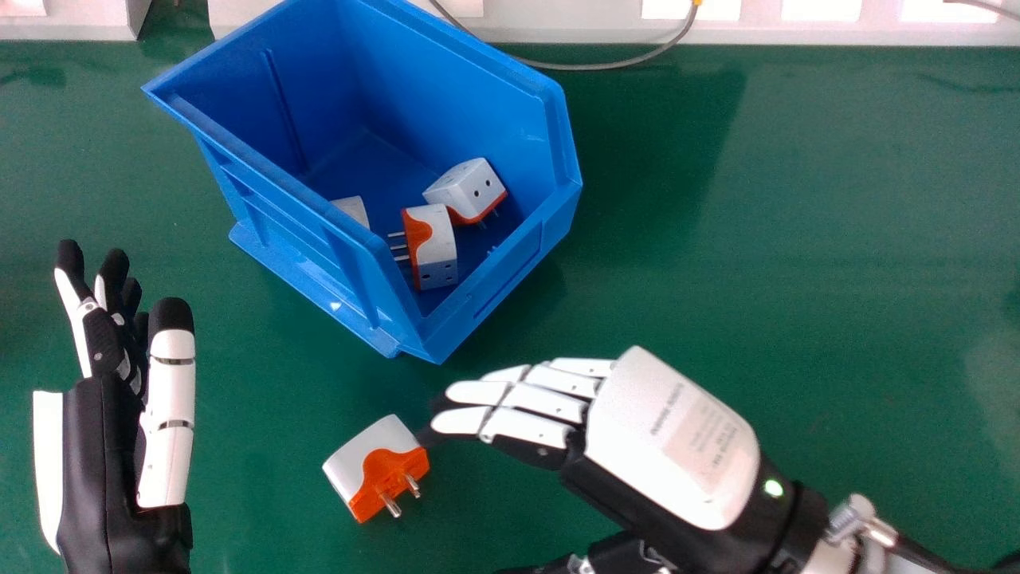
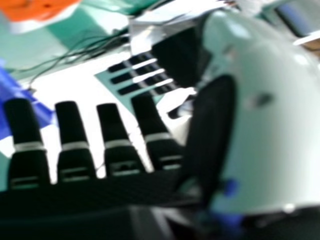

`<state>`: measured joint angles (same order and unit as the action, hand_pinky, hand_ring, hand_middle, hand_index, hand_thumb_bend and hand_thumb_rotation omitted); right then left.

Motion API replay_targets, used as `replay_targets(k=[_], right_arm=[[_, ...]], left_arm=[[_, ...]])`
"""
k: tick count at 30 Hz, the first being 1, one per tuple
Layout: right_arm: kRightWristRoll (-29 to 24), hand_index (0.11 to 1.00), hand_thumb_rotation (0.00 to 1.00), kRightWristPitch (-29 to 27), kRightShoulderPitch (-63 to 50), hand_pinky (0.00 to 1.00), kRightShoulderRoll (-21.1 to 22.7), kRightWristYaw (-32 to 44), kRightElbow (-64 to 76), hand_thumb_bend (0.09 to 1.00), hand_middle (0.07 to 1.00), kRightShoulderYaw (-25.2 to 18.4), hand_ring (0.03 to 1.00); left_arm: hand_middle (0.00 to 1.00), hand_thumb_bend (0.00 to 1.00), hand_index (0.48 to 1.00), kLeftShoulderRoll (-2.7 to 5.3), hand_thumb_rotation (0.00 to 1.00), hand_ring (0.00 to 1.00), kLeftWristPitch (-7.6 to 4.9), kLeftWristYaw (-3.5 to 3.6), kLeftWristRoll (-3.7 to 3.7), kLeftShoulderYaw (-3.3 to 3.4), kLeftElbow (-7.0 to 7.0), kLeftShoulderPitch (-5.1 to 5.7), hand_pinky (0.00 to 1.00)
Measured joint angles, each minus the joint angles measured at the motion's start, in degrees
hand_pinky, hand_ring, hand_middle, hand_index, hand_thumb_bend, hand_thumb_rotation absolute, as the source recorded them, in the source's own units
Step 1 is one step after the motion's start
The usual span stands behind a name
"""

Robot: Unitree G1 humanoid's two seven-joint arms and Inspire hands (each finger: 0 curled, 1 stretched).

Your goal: Pick all objects and put in blue box

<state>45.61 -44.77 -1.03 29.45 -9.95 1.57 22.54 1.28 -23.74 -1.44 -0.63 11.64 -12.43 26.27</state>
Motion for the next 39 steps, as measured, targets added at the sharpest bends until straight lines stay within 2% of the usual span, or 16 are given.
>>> replay_targets(k=[6,10,12,16,19,24,28,31,33,39], right_arm=[[-0.78,0.809,0.3,0.23,3.75,0.63,-4.4,4.73,-1.33,0.356,0.845,3.2,0.796],[0.46,0.789,0.27,0.31,6.71,0.62,-7.99,4.67,-3.53,0.414,0.837,5.09,0.789],[2.13,0.796,0.28,0.78,7.91,0.63,-9.38,4.64,-4.35,0.407,0.843,5.78,0.797],[4.76,0.81,0.32,2.36,10.76,0.63,-11.65,4.56,-6.78,0.362,0.853,7.56,0.805],[6.45,0.818,0.3,3.3,12.6,0.64,-13.02,4.08,-8.91,0.364,0.861,8.68,0.813],[8.7,0.813,0.26,4.9,15.06,0.64,-14.88,2.3,-13.04,0.4,0.858,10.48,0.812],[9.99,0.813,0.27,6.81,16.63,0.62,-16.22,0.26,-16.67,0.39,0.853,12.0,0.798],[11.54,0.809,0.29,8.07,18.01,0.6,-16.67,-1.91,-19.72,0.387,0.848,13.35,0.79],[12.8,0.807,0.31,8.9,18.94,0.6,-16.91,-3.62,-21.81,0.378,0.843,14.11,0.784],[13.53,0.819,0.27,10.87,21.06,0.61,-17.78,-6.14,-27.55,0.405,0.844,16.06,0.781]], left_arm=[[1.0,0.4,1.0,0.0,0.87,1.0,-0.15,-0.15,0.21,0.11,0.0,0.08,1.0],[1.0,0.41,1.0,0.06,0.83,1.0,-0.23,-0.05,-0.3,0.1,-0.05,0.54,1.0],[1.0,0.4,0.994,0.1,0.82,1.0,-0.23,-0.14,-0.44,0.14,-0.1,0.8,1.0],[1.0,0.35,0.995,0.1,0.8,1.0,-0.27,-0.23,-0.53,0.65,-0.11,0.83,1.0],[1.0,0.35,1.0,0.1,0.79,1.0,-0.25,-0.19,-1.19,0.87,-0.12,0.72,1.0],[1.0,0.35,1.0,-0.03,0.8,1.0,0.05,-0.19,-1.14,1.08,-0.21,0.58,1.0],[1.0,0.32,1.0,-0.1,0.8,1.0,0.19,-0.12,-1.14,1.18,-0.47,0.62,1.0],[1.0,0.31,1.0,-0.14,0.82,1.0,0.2,-0.17,-0.92,1.35,-0.54,0.69,1.0],[1.0,0.32,1.0,-0.17,0.83,1.0,0.18,-0.2,-0.39,1.57,-0.57,0.74,1.0],[1.0,0.3,1.0,-0.17,0.82,1.0,0.27,-0.12,-0.44,1.92,-1.01,0.82,1.0]])
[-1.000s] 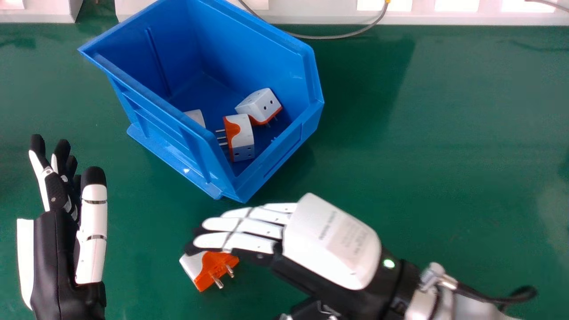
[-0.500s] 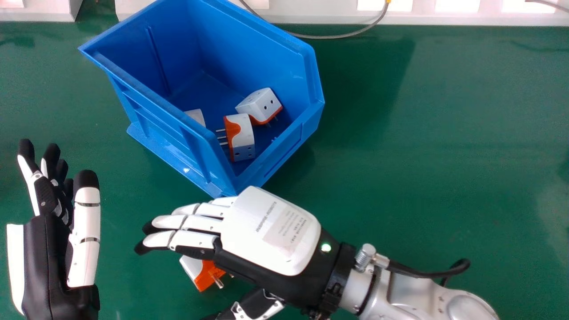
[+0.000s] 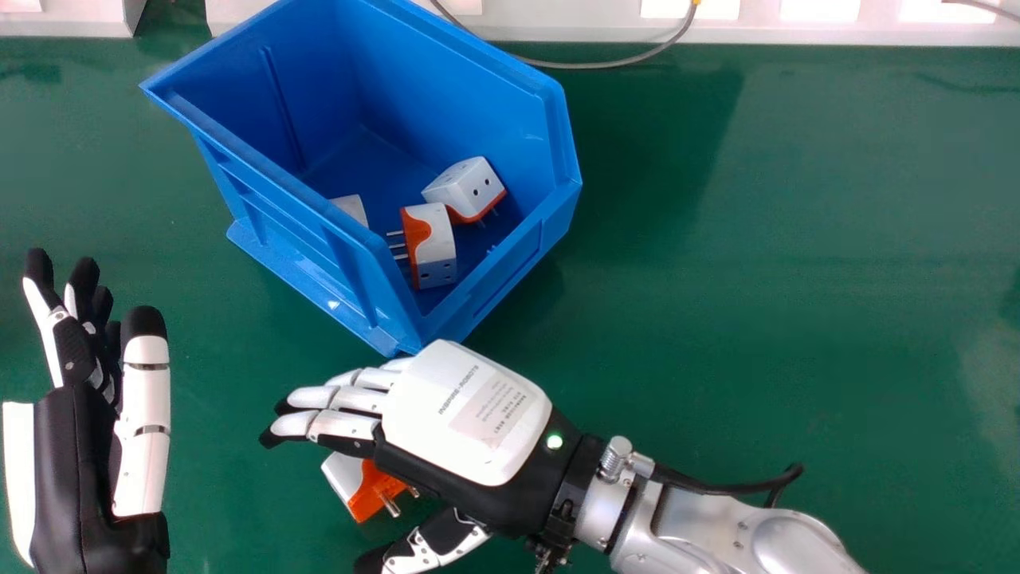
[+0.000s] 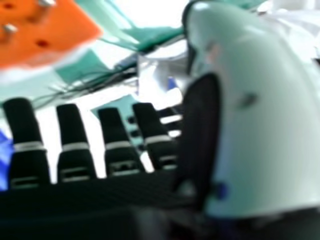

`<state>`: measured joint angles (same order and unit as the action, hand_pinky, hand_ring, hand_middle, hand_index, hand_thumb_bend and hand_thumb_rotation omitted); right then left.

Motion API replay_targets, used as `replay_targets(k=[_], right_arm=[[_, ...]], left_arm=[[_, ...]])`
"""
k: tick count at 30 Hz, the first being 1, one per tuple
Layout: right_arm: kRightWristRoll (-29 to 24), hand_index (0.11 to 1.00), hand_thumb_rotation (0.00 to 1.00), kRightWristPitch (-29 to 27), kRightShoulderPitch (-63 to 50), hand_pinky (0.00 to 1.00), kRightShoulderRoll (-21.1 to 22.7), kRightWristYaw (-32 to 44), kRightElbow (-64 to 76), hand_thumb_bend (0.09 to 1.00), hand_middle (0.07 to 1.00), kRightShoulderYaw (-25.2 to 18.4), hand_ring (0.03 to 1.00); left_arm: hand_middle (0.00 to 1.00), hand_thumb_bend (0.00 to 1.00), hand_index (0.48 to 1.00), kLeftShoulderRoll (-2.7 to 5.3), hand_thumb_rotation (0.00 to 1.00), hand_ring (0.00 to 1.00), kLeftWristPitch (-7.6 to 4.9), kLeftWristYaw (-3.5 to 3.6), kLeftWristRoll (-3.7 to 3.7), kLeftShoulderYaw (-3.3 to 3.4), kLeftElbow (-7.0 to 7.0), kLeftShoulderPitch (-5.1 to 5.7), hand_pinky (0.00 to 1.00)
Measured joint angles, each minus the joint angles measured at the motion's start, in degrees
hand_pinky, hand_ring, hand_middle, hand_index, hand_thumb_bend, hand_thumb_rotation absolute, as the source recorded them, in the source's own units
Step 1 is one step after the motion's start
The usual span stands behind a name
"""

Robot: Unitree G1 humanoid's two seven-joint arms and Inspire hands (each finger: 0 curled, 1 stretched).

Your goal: Pick all objects and put in blue box

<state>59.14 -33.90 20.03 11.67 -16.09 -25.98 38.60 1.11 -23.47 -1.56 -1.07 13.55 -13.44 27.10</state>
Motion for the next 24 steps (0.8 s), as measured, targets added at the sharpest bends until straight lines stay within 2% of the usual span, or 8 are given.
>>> replay_targets(k=[7,11,14,18,24], right_arm=[[-0.15,0.813,0.23,1.3,2.44,0.62,-0.75,-1.34,-5.67,0.43,0.841,1.52,0.784],[-0.12,0.802,0.23,2.21,2.57,0.62,-0.76,-1.45,-8.01,0.418,0.833,2.24,0.781],[-0.01,0.792,0.2,2.43,3.21,0.61,-0.83,-2.86,-9.91,0.433,0.822,2.86,0.77],[0.04,0.788,0.2,3.19,4.82,0.61,-1.17,-4.87,-12.83,0.425,0.823,3.75,0.774],[-0.11,0.784,0.19,3.16,7.04,0.61,-2.3,-6.4,-15.72,0.42,0.816,4.74,0.768]], left_arm=[[1.0,0.32,1.0,-0.15,0.84,1.0,0.59,0.35,-0.05,0.16,-1.03,0.31,1.0],[1.0,0.31,1.0,-0.12,0.85,1.0,1.66,0.05,0.17,0.2,-1.41,0.49,1.0],[1.0,0.28,1.0,-0.04,0.85,1.0,1.67,-0.08,0.64,0.22,-1.49,0.58,1.0],[1.0,0.29,1.0,-0.01,0.87,1.0,1.67,-0.2,1.06,0.24,-1.52,0.6,1.0],[1.0,0.32,1.0,0.23,0.87,1.0,1.92,-0.27,0.97,0.21,-2.14,0.68,1.0]])
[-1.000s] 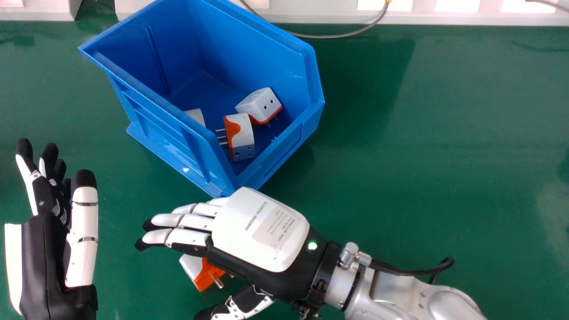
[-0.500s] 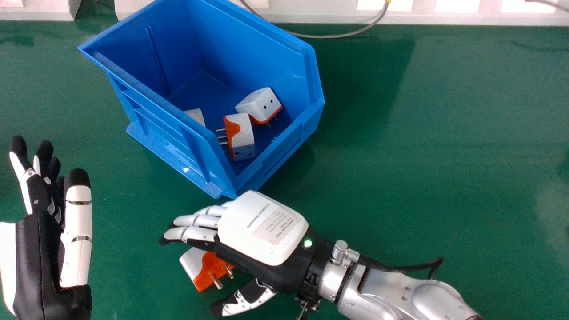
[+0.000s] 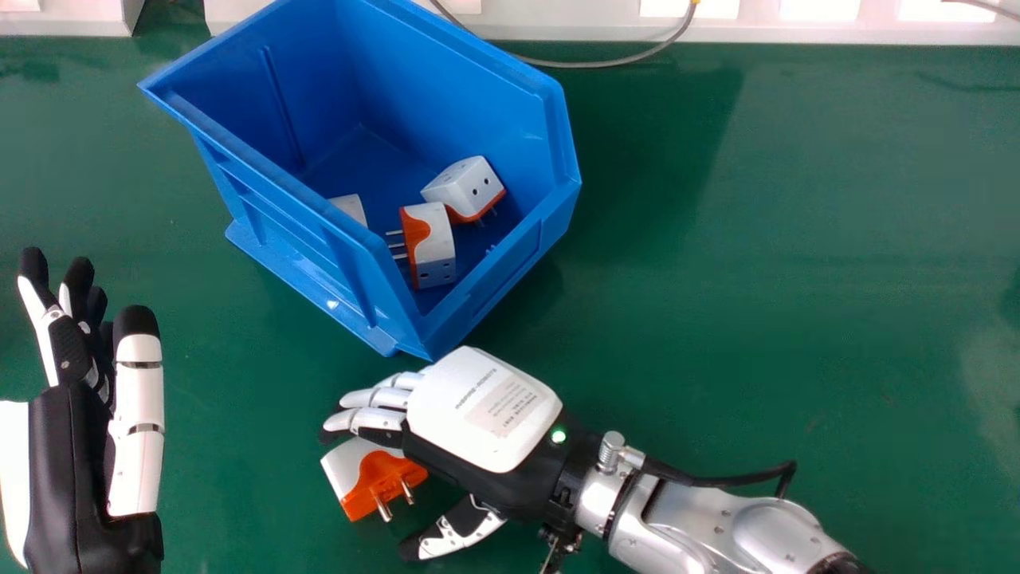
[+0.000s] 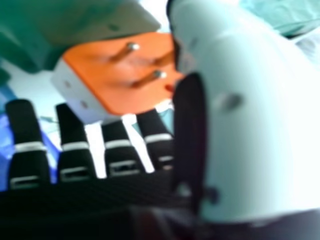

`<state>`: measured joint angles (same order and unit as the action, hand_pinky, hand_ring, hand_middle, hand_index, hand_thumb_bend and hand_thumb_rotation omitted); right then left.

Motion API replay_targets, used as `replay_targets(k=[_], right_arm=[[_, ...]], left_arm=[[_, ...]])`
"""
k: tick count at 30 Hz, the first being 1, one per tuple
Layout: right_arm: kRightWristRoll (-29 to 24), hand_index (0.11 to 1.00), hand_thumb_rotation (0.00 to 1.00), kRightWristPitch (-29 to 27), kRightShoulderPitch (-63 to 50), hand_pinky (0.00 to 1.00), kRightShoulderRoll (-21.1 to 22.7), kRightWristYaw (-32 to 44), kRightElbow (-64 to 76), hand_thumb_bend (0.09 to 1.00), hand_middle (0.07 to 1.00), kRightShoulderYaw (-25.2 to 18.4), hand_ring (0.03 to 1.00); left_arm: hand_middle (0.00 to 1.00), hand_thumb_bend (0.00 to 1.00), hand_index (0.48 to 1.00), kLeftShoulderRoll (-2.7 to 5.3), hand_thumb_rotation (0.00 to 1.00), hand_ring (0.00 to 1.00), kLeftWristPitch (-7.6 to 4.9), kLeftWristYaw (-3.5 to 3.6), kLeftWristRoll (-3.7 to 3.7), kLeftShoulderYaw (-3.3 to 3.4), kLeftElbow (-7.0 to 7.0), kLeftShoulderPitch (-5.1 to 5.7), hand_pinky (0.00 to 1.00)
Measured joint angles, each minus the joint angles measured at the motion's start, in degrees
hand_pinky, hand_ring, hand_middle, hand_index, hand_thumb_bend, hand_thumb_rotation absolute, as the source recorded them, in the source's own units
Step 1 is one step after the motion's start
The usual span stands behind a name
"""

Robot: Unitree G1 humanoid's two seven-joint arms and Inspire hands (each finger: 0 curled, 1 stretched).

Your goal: Pick all objects and put in blue box

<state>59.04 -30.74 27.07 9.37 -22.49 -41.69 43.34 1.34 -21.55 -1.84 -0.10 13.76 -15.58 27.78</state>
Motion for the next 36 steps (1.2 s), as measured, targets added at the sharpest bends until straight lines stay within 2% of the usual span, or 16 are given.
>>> replay_targets(k=[2,5,11,15,18,20,21,26,28,31,36], right_arm=[[-0.05,0.777,0.18,0.06,0.56,0.61,-0.21,-0.39,-0.75,0.431,0.813,0.34,0.765],[-0.1,0.77,0.19,0.28,0.86,0.61,-0.53,-0.87,-1.26,0.432,0.803,0.75,0.758],[-0.32,0.752,0.2,1.44,1.23,0.61,-1.04,-0.85,-1.34,0.464,0.783,1.41,0.741],[-0.45,0.737,0.21,2.21,1.42,0.6,-1.25,-0.56,-1.24,0.44,0.761,1.68,0.728],[-0.85,0.67,0.17,3.35,1.51,0.55,-1.57,0.49,-0.86,0.449,0.693,1.92,0.656],[-1.07,0.551,0.06,4.04,1.51,0.43,-1.99,0.92,-0.76,0.496,0.539,1.97,0.504],[-1.1,0.521,0.03,4.33,1.51,0.38,-2.14,0.96,-0.75,0.507,0.495,1.99,0.442],[-1.71,0.503,0.01,6.41,1.49,0.23,-3.57,1.31,0.03,0.513,0.428,2.32,0.277],[-1.92,0.509,0.01,8.07,1.47,0.19,-4.18,2.4,0.79,0.51,0.415,2.44,0.239],[-2.68,0.48,0.13,10.95,1.46,0.15,-4.84,4.64,1.8,0.494,0.308,2.27,0.208],[-5.47,0.475,0.15,11.39,1.46,0.17,-4.97,7.77,2.45,0.489,0.324,1.9,0.234]], left_arm=[[0.99,0.32,0.998,0.0,0.88,1.0,0.0,-0.24,0.22,0.0,-0.11,0.05,1.0],[1.0,0.3,1.0,0.03,0.88,1.0,0.24,-0.63,0.15,-0.03,-0.7,0.18,1.0],[1.0,0.3,1.0,0.09,0.86,1.0,0.52,-0.71,0.08,-0.53,-0.97,0.4,1.0],[1.0,0.29,1.0,0.43,0.88,1.0,0.54,-0.91,0.17,-0.64,-1.13,0.67,1.0],[1.0,0.31,1.0,0.43,0.88,1.0,0.56,-0.91,0.16,-0.75,-1.13,0.73,1.0],[1.0,0.31,1.0,0.44,0.88,1.0,0.58,-0.91,0.15,-0.93,-1.18,0.75,1.0],[1.0,0.31,1.0,0.45,0.88,1.0,0.65,-0.91,0.15,-1.01,-1.24,0.78,1.0],[1.0,0.3,0.999,0.63,0.85,1.0,0.9,-0.9,-0.15,-1.09,-1.71,0.97,1.0],[1.0,0.3,1.0,0.63,0.85,1.0,1.0,-0.85,-0.47,-1.16,-1.95,1.19,1.0],[1.0,0.3,0.999,0.63,0.85,1.0,1.05,-0.88,-0.45,-1.16,-2.13,1.46,1.0],[1.0,0.3,0.996,0.62,0.84,1.0,1.21,-0.94,-0.38,-1.16,-2.35,1.57,1.0]])
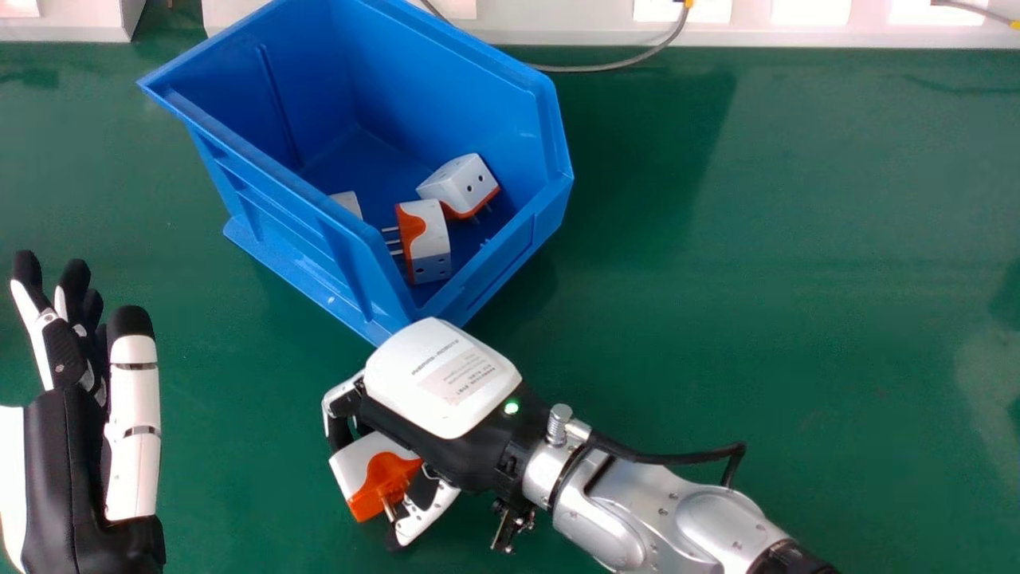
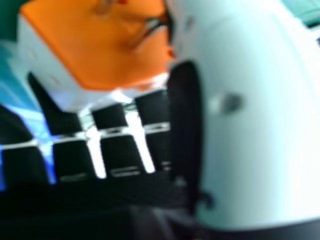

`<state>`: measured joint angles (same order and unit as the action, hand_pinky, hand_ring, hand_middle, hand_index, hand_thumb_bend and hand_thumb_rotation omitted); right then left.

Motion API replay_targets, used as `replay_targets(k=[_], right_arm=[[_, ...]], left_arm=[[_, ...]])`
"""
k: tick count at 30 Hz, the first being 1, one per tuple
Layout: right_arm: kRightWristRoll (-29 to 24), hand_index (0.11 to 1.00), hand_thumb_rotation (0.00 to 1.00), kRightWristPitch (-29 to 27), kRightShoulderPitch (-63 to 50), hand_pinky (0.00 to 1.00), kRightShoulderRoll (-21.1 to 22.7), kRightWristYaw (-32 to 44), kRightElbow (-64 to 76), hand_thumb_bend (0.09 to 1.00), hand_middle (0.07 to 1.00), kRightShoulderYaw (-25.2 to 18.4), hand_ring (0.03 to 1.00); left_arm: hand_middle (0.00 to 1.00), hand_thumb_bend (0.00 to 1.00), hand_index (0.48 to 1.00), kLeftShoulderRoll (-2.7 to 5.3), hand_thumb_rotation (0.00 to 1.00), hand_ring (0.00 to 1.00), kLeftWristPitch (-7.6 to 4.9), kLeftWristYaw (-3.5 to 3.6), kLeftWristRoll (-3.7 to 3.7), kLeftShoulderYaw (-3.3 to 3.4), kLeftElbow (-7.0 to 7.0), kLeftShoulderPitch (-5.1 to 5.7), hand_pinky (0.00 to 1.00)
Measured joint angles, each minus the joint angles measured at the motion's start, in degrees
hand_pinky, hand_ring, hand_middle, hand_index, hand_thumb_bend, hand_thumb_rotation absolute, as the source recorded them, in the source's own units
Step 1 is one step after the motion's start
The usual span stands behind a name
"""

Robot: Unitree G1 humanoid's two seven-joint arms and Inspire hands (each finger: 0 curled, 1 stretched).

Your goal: Pick all objects and put in blue box

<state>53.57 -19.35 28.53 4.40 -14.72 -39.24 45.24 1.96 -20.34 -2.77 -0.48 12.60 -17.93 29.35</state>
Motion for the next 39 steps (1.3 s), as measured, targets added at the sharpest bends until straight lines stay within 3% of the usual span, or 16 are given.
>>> replay_targets(k=[11,15,21,26,30,36,39], right_arm=[[-2.54,0.475,0.14,0.1,0.11,0.18,-0.29,2.97,0.12,0.487,0.339,-0.36,0.247],[-3.22,0.476,0.14,0.01,-1.15,0.19,1.18,4.33,3.03,0.488,0.357,-0.51,0.265],[-3.69,0.472,0.15,-2.01,-8.36,0.11,7.58,5.26,13.13,0.489,0.239,-1.85,0.162],[-3.96,0.472,0.15,-1.95,-15.29,0.1,13.98,6.27,23.16,0.485,0.225,-6.3,0.143],[-6.57,0.471,0.15,0.09,-20.56,0.1,17.16,9.33,32.05,0.482,0.222,-11.61,0.146],[-10.23,0.469,0.15,1.01,-25.17,0.08,19.61,9.23,38.97,0.488,0.174,-20.14,0.115],[-10.55,0.47,0.15,0.51,-25.25,0.09,19.99,7.31,40.02,0.487,0.191,-23.66,0.128]], left_arm=[[1.0,0.35,1.0,-0.14,0.82,1.0,0.51,0.02,0.2,0.06,-0.24,-0.54,1.0],[1.0,0.3,1.0,-0.13,0.82,1.0,0.7,-0.03,0.48,0.05,-0.24,-0.59,1.0],[1.0,0.29,0.998,-0.12,0.86,1.0,0.75,-0.56,0.69,0.05,-0.23,-0.9,1.0],[1.0,0.27,1.0,-0.43,0.84,1.0,0.94,-0.21,0.58,0.02,-0.12,-1.39,1.0],[1.0,0.3,1.0,-0.72,0.81,1.0,0.92,0.2,0.27,0.05,0.59,-2.39,1.0],[1.0,0.35,1.0,-0.76,0.78,1.0,0.73,1.24,-1.17,0.1,2.46,-3.65,1.0],[1.0,0.38,1.0,-0.71,0.77,1.0,0.67,1.33,-1.82,0.06,2.92,-4.03,1.0]])
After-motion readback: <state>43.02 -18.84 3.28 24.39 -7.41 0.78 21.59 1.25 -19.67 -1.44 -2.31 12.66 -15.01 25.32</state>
